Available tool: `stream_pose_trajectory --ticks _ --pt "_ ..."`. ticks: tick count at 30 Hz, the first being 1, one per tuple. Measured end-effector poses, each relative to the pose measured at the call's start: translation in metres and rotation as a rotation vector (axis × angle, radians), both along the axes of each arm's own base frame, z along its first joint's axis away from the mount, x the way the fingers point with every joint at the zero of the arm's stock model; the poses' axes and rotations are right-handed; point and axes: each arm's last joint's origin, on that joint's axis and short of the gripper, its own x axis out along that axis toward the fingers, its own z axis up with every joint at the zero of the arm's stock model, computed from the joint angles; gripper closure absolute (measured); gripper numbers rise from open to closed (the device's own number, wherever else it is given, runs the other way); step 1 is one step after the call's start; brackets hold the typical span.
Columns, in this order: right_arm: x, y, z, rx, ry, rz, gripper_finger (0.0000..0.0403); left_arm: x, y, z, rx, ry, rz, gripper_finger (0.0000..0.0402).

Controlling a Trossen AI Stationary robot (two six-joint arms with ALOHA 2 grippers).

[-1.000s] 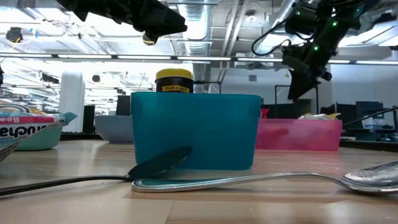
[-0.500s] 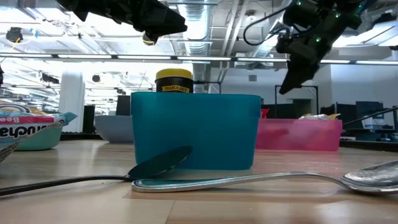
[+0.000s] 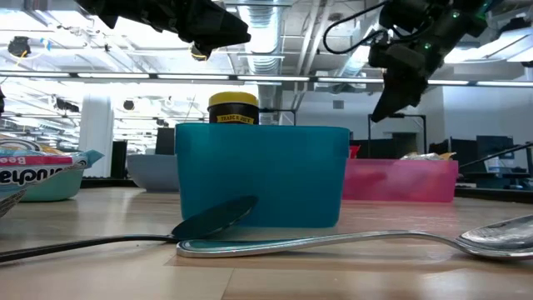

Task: Pick & Place Food Item
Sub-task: Put the light blue noodle pack into the red bin

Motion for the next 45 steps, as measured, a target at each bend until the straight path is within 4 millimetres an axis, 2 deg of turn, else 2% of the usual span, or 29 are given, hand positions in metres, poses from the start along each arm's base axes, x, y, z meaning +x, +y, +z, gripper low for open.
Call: stream_pose_trajectory --ticks 10,14,19,27,35,45 --pt "-0.002 -0.014 0.002 0.178 -0.118 -0.307 0.0402 0.000 0.000 0.000 0.000 0.000 0.000 0.0257" --pt "-0.002 -0.019 0.004 0.203 -0.166 -0.362 0.0402 0.000 0.000 0.000 0.000 0.000 0.000 0.0257" --pt "-0.002 -0.020 0.005 0.149 -0.151 -0.305 0.0402 0.000 0.000 0.000 0.000 0.000 0.000 0.0257" --pt "0.001 -0.012 0.004 -0.034 -0.060 -0.039 0.0402 0.000 0.000 -0.001 -0.003 0.015 0.002 0.0257" --pt "0.004 -0.004 0.005 0.013 -0.080 -0.050 0.0402 -0.012 -0.002 -0.014 -0.107 0.199 0.028 0.0257" --pt "0.005 -0.001 0.005 0.013 -0.086 -0.037 0.0402 -0.031 -0.019 -0.023 -0.250 0.413 -0.097 0.0257"
